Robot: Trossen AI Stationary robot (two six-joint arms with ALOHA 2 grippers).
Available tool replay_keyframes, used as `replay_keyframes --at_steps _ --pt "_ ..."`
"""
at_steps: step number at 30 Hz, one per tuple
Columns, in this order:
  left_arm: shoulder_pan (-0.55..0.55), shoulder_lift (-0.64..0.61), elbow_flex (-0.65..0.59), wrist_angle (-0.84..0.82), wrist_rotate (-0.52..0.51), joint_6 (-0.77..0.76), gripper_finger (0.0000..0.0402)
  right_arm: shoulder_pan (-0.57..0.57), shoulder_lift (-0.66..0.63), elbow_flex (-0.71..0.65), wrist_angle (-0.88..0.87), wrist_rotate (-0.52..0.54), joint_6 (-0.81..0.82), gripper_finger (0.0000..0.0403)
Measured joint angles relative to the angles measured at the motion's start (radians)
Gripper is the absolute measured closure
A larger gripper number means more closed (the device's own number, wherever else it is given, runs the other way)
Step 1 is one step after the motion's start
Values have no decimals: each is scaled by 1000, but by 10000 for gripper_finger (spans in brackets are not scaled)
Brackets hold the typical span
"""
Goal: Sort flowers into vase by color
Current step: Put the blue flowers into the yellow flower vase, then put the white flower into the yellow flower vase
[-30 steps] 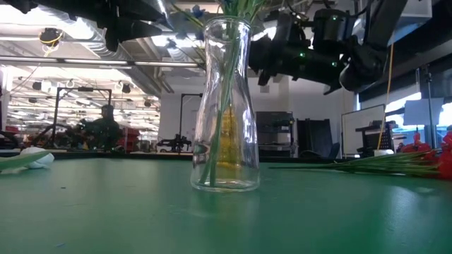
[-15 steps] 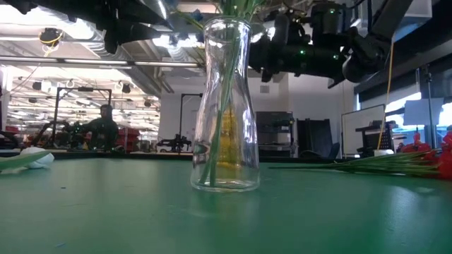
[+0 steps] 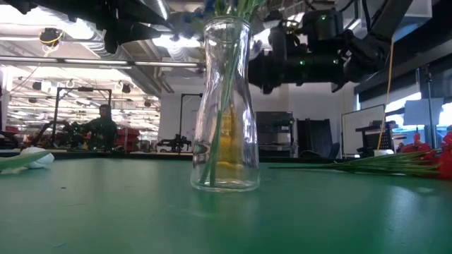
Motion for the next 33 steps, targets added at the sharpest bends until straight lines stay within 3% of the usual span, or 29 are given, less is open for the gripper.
replay_keyframes --at_steps 8,23,33 --pt "0 0 0 0 0 1 239 0 0 0 -104 24 -8 342" --pt "0 0 0 0 0 1 239 0 -64 -1 -293 33 -19 156" --pt "0 0 0 0 0 1 239 0 -276 -1 -517 33 -47 121"
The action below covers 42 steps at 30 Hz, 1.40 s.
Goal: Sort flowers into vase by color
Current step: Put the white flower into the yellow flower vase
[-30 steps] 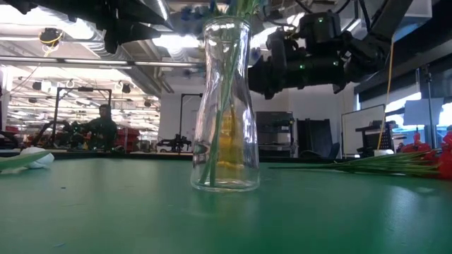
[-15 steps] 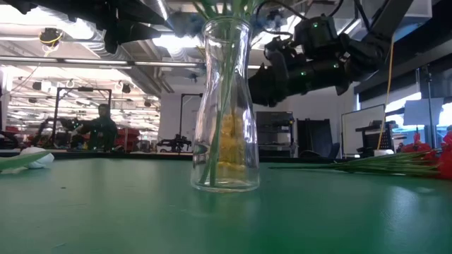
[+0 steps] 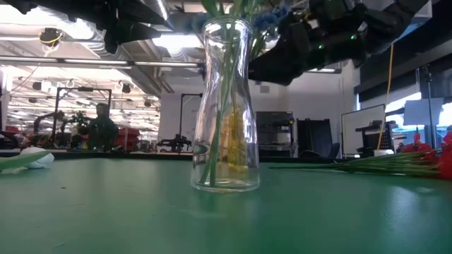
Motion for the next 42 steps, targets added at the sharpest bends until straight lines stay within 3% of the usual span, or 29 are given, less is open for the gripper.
replay_keyframes --at_steps 6,14,17,20,24,33,38,42 --pt "0 0 0 -21 0 -16 239 0 -119 0 -205 19 -9 120" --pt "1 -16 0 -274 1 -143 239 0 -244 0 -546 73 -20 120" --pt "1 -16 0 -331 45 -192 239 0 -278 0 -622 80 -13 120" --pt "1 -16 6 -392 169 -253 239 0 -293 0 -685 79 27 120" --pt "-4 -16 57 -540 327 -421 239 0 -295 0 -751 79 38 120" --pt "-96 -8 126 -914 512 -825 239 0 -295 0 -924 190 84 120" --pt "-199 26 127 -1058 512 -1080 239 0 -295 0 -985 210 124 120" --pt "-278 99 127 -1079 514 -1250 239 0 -295 0 -986 189 134 120"
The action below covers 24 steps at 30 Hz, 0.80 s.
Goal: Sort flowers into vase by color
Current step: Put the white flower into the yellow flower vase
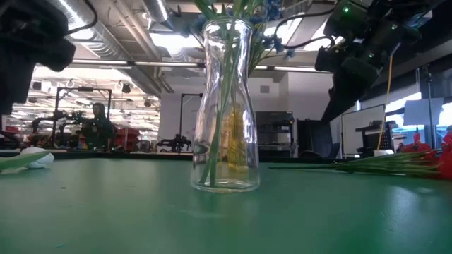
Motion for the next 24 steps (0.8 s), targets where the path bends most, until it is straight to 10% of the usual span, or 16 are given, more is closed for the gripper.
replay_keyframes --at_steps 24 --pt "-166 478 4 251 32 -343 239 0 0 0 23 11 -1 120"
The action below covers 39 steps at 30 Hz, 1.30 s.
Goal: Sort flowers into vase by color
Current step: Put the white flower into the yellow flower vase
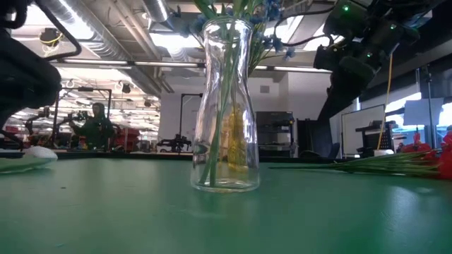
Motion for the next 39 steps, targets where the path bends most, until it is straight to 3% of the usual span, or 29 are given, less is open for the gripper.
replay_keyframes --at_steps 13,23,27,35,39 --pt "110 23 0 36 11 88 239 0 0 0 46 22 7 120" --pt "189 23 -2 49 -44 206 242 0 0 0 45 28 8 120" --pt "219 24 -2 -15 -64 218 273 0 0 0 53 28 9 120" --pt "270 23 -4 -19 -66 369 383 0 0 0 69 28 9 120" --pt "294 9 18 -5 -155 489 393 0 0 0 69 28 9 120"
